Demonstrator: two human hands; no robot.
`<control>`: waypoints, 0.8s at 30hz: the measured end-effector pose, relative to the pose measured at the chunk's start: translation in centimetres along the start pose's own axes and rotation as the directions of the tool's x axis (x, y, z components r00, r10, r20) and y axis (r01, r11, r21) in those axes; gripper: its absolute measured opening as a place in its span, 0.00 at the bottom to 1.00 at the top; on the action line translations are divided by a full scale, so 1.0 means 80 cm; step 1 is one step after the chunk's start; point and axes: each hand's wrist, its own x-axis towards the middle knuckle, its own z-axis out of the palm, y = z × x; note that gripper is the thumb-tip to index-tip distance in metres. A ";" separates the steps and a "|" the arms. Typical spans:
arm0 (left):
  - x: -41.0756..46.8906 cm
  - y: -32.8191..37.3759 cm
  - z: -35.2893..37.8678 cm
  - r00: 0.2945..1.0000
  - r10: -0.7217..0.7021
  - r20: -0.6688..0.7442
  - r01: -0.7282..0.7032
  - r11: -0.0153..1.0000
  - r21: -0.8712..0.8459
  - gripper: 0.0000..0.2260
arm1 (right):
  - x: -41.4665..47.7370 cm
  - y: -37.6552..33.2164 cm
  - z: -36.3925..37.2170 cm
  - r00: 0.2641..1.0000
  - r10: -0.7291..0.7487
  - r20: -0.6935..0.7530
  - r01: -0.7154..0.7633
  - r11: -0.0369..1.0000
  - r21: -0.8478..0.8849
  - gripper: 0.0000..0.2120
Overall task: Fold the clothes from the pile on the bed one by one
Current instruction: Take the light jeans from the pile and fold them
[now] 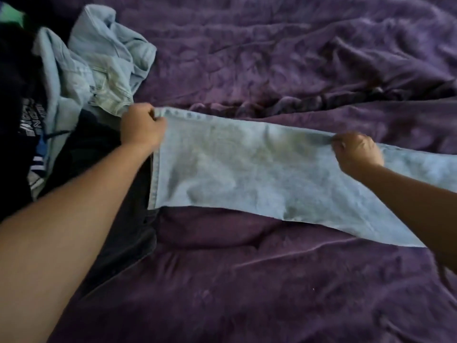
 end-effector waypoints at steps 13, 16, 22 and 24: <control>-0.027 -0.054 0.088 0.887 -0.301 0.350 0.406 0.870 -0.279 0.08 | -0.090 -0.076 0.117 0.859 -0.378 0.346 0.462 0.864 -0.202 0.31; -0.036 -0.013 0.054 0.957 -0.101 0.273 0.187 0.932 -0.311 0.04 | -0.076 -0.081 0.126 0.847 -0.330 0.418 0.444 0.871 -0.211 0.32; -0.104 0.160 0.023 0.927 0.259 0.270 -0.176 0.938 -0.298 0.10 | -0.098 -0.009 0.058 0.958 -0.205 0.203 0.199 0.979 0.048 0.27; -0.141 0.219 0.047 0.884 0.353 0.306 -0.274 0.923 -0.271 0.11 | -0.109 0.042 0.031 0.986 -0.109 0.122 0.100 0.992 0.078 0.26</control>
